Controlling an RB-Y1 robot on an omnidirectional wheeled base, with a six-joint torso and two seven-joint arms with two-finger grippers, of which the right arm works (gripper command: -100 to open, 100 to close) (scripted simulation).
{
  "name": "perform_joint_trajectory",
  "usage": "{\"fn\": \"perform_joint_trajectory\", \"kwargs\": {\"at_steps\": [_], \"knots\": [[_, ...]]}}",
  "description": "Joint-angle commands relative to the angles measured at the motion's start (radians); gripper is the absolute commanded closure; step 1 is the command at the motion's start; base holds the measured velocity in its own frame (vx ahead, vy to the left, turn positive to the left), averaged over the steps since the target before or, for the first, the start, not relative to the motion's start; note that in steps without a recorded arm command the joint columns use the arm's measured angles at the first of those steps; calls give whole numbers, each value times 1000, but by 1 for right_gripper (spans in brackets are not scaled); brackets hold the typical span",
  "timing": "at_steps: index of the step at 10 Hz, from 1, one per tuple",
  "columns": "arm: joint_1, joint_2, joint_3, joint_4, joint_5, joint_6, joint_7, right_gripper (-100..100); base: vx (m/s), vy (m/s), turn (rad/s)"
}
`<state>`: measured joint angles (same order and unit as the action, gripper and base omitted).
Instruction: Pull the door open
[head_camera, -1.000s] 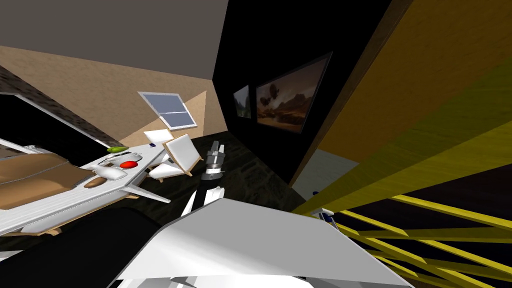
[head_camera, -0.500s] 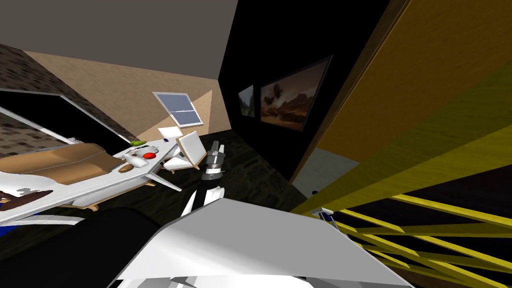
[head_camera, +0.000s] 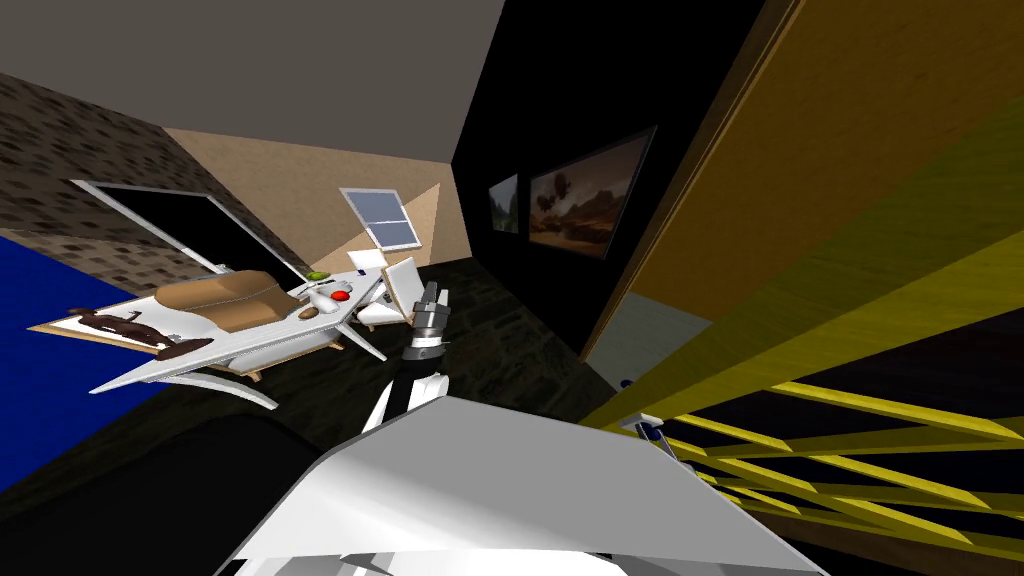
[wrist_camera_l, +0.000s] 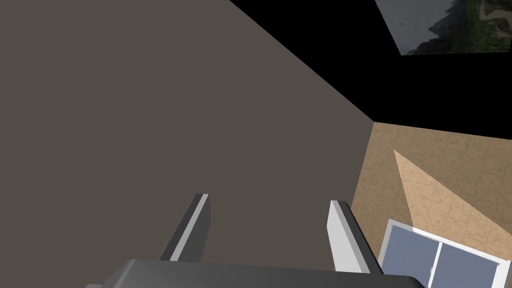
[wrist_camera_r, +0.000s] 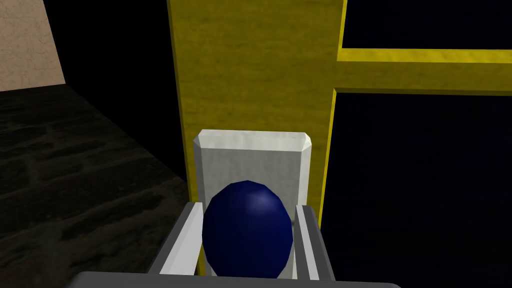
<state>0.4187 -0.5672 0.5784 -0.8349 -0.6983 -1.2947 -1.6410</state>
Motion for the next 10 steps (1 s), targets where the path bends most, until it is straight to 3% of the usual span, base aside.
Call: {"fn": "perform_joint_trajectory", "kwargs": {"at_steps": [1, 10], "knots": [[-7, -7, 7, 10, 6, -9, -12, 100, -232, -34, 124], [-48, -21, 28, 62, 28, -22, -54, 100, -189, -24, 111]]}}
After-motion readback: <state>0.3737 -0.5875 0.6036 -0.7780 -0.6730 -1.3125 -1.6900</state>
